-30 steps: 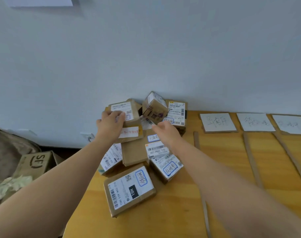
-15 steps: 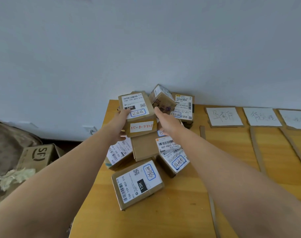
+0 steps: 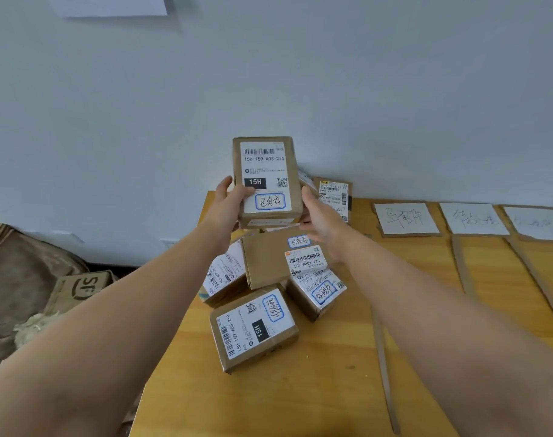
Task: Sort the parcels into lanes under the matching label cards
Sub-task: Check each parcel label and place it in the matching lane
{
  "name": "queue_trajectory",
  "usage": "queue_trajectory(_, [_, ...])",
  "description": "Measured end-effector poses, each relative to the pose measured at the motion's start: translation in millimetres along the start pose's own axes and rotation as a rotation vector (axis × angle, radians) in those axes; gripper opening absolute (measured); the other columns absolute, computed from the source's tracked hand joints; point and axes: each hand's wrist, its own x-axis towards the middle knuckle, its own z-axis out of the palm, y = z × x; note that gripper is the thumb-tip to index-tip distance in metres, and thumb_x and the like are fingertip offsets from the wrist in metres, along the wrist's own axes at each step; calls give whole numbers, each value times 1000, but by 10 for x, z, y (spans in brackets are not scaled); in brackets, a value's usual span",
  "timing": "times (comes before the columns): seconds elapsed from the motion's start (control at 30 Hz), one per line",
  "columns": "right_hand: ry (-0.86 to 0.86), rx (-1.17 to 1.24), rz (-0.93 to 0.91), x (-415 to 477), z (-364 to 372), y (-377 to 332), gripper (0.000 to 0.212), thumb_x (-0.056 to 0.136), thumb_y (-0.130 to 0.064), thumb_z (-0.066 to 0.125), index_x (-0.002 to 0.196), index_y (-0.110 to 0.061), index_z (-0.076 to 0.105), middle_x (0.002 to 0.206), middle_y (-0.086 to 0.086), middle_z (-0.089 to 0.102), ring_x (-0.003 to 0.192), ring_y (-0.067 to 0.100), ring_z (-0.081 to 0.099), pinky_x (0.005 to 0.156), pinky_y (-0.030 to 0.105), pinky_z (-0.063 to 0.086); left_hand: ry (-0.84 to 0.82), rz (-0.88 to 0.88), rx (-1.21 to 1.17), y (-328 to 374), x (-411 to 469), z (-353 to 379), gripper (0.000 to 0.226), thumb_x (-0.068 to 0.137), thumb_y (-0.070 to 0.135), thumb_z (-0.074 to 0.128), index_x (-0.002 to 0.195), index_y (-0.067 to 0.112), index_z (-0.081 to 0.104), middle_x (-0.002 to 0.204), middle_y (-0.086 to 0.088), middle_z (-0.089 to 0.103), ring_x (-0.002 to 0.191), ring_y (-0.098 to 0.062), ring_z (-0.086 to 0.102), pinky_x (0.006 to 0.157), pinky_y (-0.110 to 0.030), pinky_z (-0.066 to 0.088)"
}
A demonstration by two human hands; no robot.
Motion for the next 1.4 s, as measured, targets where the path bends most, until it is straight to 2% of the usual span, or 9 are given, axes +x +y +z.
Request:
queue_trajectory(0.13, [27, 54, -47, -146, -181, -15, 49, 98, -60, 25, 119, -32, 59, 121, -3, 63, 108, 14, 59, 100, 38, 42, -45, 43, 23, 49, -93, 136, 64, 88, 29, 56, 145, 34, 27, 100, 4, 72, 94, -19, 66, 95, -42, 50])
queue_trajectory(0.2, [67, 73, -43, -215, -288, -11, 55, 96, -63, 28, 128, -28, 56, 126, -3, 61, 116, 18, 56, 106, 43, 40, -69, 52, 39, 88, -154, 239, 70, 81, 32, 60, 144, 32, 29, 103, 1, 70, 92, -19, 64, 86, -36, 49])
queue_trajectory(0.3, [134, 118, -70, -334, -496, 19, 37, 97, -57, 33, 104, -33, 60, 106, -10, 66, 108, 14, 59, 101, 38, 42, -106, 70, 33, 146, -234, 442, 64, 81, 28, 61, 140, 27, 36, 101, 0, 68, 82, -15, 64, 67, -25, 46])
queue_trajectory(0.43, [238, 161, -97, -580, -828, 145, 32, 99, -51, 36, 113, -28, 54, 104, -13, 64, 98, 7, 58, 98, 35, 42, -210, 101, 67, 156, -353, 803, 64, 88, 22, 61, 144, 21, 31, 100, 3, 68, 83, -13, 65, 79, -30, 50])
queue_trajectory(0.53, [316, 180, -77, -801, -1097, 288, 42, 98, -53, 37, 125, -23, 52, 121, -3, 60, 115, 19, 55, 105, 41, 41, -259, 113, 106, 140, -499, 1122, 70, 88, 23, 63, 147, 19, 25, 104, 3, 64, 88, -13, 65, 77, -28, 51])
queue_trajectory(0.63, [374, 165, -71, -1069, -1433, 421, 42, 97, -55, 36, 115, -24, 56, 125, 9, 61, 116, 29, 56, 105, 45, 43, -303, 136, 145, 128, -666, 1512, 72, 88, 22, 63, 148, 19, 22, 102, 5, 63, 91, -12, 64, 78, -30, 51])
queue_trajectory(0.8, [452, 163, -93, -1513, -2154, 758, 39, 95, -58, 38, 108, -26, 55, 123, 3, 60, 117, 24, 55, 104, 44, 43, -387, 139, 131, 51, -1005, 2340, 67, 88, 23, 61, 145, 21, 25, 109, 0, 66, 96, -17, 64, 87, -38, 52])
queue_trajectory(1.27, [466, 209, -71, -2797, -4136, 2044, 45, 90, -55, 53, 123, -25, 55, 114, -11, 64, 105, 9, 60, 96, 34, 46, -494, 84, 129, -729, -2246, 4571, 67, 88, 29, 60, 146, 23, 26, 110, 3, 67, 98, -13, 64, 80, -29, 49])
queue_trajectory(1.4, [450, 255, -50, -2823, -4440, 2201, 32, 91, -53, 54, 111, -29, 57, 106, -12, 65, 99, 9, 62, 99, 36, 46, -487, 72, 207, -776, -2268, 4898, 78, 73, 41, 64, 143, 25, 32, 110, 3, 69, 108, -20, 63, 104, -43, 42])
